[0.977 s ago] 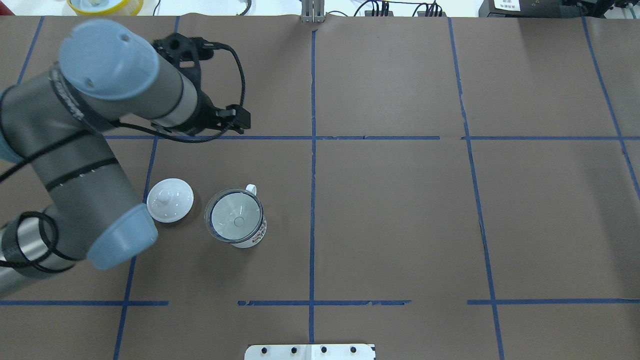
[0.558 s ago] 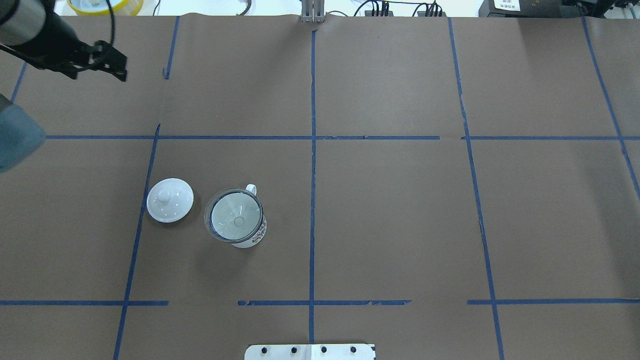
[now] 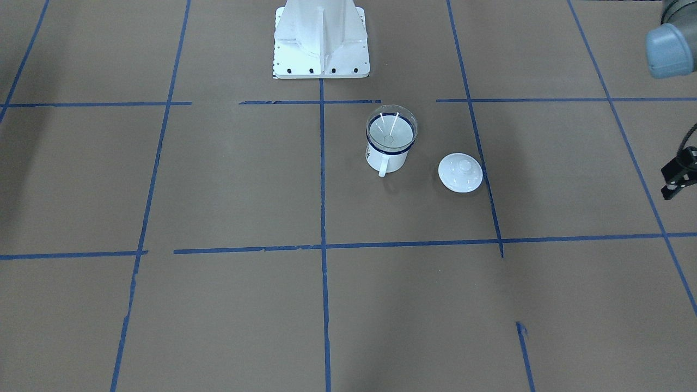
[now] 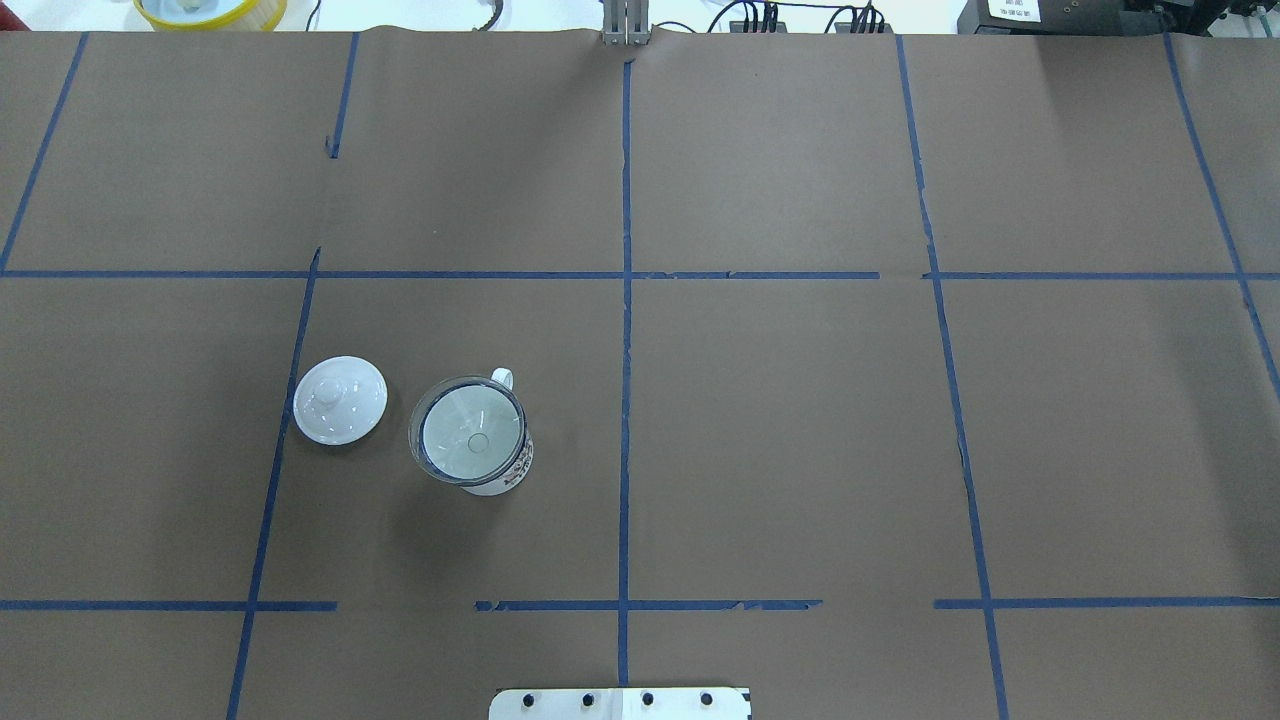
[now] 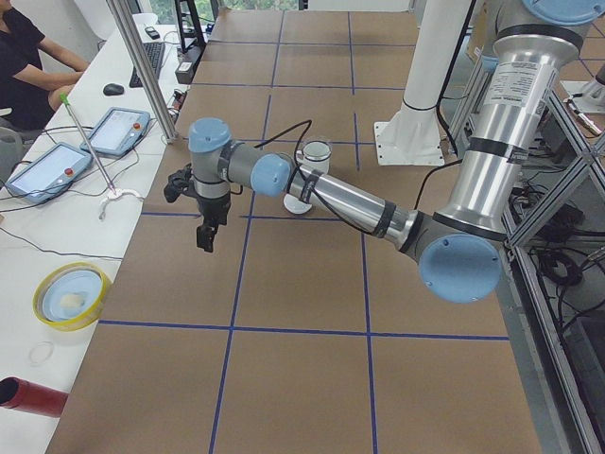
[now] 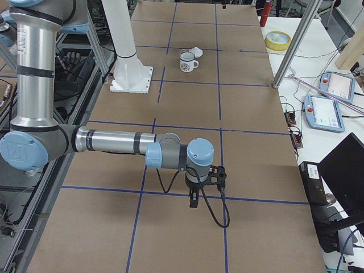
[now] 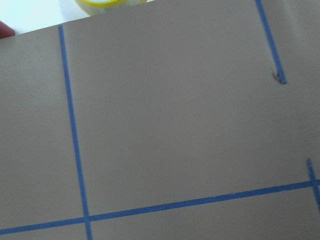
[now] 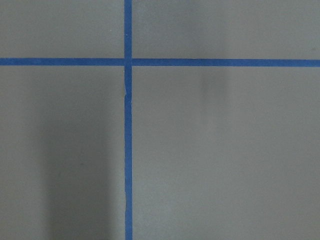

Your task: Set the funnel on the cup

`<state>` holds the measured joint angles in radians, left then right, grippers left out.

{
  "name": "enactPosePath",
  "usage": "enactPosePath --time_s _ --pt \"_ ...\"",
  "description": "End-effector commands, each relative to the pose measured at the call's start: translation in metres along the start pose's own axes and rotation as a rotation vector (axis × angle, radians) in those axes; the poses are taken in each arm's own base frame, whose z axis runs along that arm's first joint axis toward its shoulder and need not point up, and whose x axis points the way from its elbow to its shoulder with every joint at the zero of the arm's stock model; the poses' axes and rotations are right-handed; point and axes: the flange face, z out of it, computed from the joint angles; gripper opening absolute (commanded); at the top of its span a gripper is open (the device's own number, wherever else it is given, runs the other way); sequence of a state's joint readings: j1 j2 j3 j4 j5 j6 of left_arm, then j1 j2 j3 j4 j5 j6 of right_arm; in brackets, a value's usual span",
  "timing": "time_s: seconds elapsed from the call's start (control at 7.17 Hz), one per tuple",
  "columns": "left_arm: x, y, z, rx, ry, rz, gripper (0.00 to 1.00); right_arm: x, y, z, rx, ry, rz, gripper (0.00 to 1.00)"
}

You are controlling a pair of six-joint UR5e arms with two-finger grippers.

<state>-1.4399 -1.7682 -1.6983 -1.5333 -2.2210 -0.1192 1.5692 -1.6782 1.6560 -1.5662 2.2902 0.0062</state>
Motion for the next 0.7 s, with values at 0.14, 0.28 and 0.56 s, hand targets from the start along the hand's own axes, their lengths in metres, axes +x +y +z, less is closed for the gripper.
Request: enactPosePath --time_s 0.14,0.28,0.56 --pt "-0.095 0.134 0.047 -0.043 0.112 -0.052 1.0 0.0 0.0 0.0 0.001 0.0 0.0 1.0" --pt "-0.101 0.152 0.055 -0.048 0.117 -0.057 1.0 0.0 0.0 0.0 0.001 0.0 0.0 1.0" --pt "-0.119 0.156 0.04 -0.023 0.107 -0.105 1.0 0.0 0.0 0.0 0.001 0.0 0.0 1.0"
